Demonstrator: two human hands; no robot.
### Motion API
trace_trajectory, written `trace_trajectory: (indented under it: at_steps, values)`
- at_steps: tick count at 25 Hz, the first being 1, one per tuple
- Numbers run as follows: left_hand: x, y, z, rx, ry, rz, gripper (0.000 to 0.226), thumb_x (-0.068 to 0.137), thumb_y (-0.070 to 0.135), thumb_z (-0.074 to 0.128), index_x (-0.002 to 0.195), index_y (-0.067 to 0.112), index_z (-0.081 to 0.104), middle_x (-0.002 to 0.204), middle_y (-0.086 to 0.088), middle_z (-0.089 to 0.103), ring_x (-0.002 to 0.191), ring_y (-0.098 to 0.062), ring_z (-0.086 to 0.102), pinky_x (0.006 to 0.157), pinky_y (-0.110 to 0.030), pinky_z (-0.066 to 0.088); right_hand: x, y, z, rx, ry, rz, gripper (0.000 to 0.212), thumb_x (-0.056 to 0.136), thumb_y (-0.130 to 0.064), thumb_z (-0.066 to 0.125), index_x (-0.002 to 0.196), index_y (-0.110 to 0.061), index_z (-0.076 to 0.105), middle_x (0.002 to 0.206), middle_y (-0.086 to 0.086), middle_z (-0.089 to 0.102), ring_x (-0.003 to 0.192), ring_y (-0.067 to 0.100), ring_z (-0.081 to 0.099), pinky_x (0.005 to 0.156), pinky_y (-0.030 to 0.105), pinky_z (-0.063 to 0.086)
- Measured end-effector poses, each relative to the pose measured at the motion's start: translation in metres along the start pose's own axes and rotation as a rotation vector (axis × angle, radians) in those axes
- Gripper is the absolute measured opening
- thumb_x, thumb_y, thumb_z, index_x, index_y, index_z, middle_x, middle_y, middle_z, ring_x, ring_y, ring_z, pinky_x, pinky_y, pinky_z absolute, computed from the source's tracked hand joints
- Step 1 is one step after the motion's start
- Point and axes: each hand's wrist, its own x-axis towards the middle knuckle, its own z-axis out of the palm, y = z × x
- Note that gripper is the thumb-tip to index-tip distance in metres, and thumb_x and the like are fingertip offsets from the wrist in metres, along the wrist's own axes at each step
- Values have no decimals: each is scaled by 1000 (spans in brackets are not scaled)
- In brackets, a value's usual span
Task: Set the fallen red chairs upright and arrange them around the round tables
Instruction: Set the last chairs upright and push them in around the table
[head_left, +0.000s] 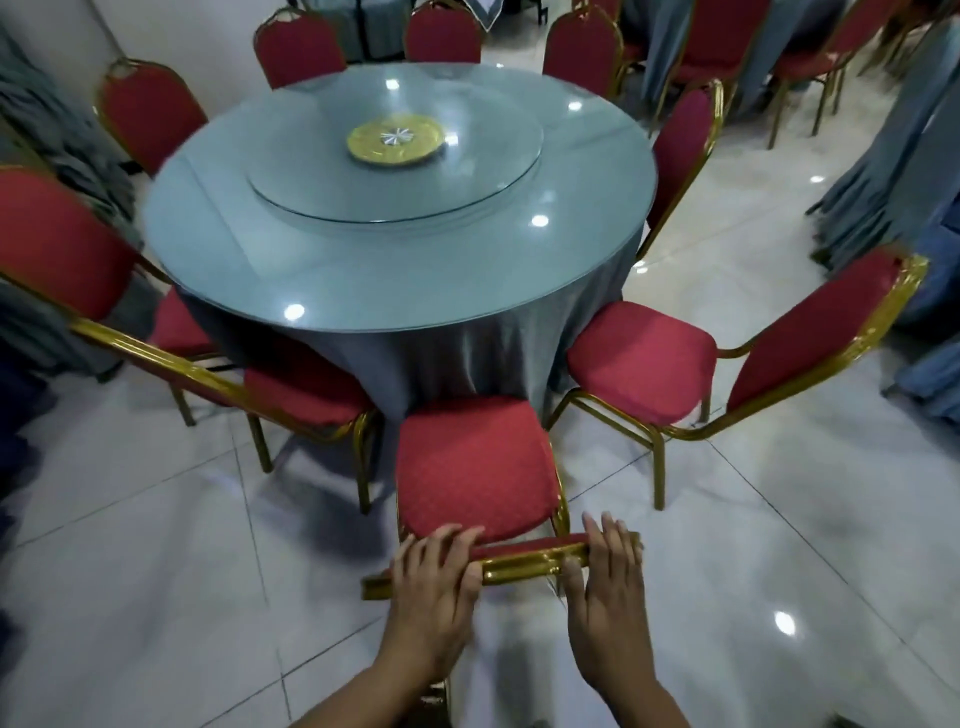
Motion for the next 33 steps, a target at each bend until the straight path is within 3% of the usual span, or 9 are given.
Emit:
trace_trajectory:
  at_steps: [5,10,17,23,26,28,30,33]
  values:
    - [69,14,3,14,75,-35,64,97,61,-4,145,46,35,142,13,43,135,-11,37,120,-44,16,83,17,-10,-15,-133,-77,75,97,-69,3,158,-28,19,166,-2,16,154,12,3,125,34,1]
    - [136,15,-14,7,122,-68,62,96,56,6,145,42,40,144,9,46,134,-15,40,122,-41,8,158,15,-3,-22,-190,-108,86,92,-76,-2,158,-26,22,166,-1,16,154,14,3,126,37,1]
    - [232,3,-35,10,132,-102,62,96,57,3,148,46,34,152,10,39,139,-13,36,122,-44,8,263,-2,9,-35,-311,-89,72,97,-65,14,160,-29,15,168,-4,7,154,12,-6,125,37,-3]
    - [247,1,-36,14,150,-50,57,100,50,10,146,39,42,144,12,47,137,-9,39,121,-41,14,282,-3,13,-74,-318,-92,82,92,-74,1,159,-29,15,168,-5,6,154,12,-6,125,37,-4]
    - [247,5,-41,32,71,-124,56,93,54,6,123,43,51,120,13,53,120,-16,50,110,-40,26,286,-3,3,-52,-410,-94,76,95,-72,11,158,-32,20,167,-7,11,154,11,0,125,35,1]
    - [255,28,-46,34,45,-203,40,96,50,14,107,42,50,106,13,51,109,-19,52,96,-36,30,293,2,-14,-17,-453,-109,62,102,-60,27,157,-32,25,165,-9,19,153,11,10,124,35,11]
    - [263,61,-44,14,91,-190,25,103,41,29,110,38,54,107,13,53,106,-15,51,95,-35,29,297,11,-31,30,-453,-139,52,105,-43,39,155,-31,31,162,-8,28,149,11,22,122,31,21]
    - [276,129,-30,11,116,-39,23,103,40,39,119,35,55,114,14,55,108,-13,49,98,-35,32,305,40,-68,66,-351,-141,44,103,-30,46,147,-27,43,151,-7,44,139,11,38,115,26,29]
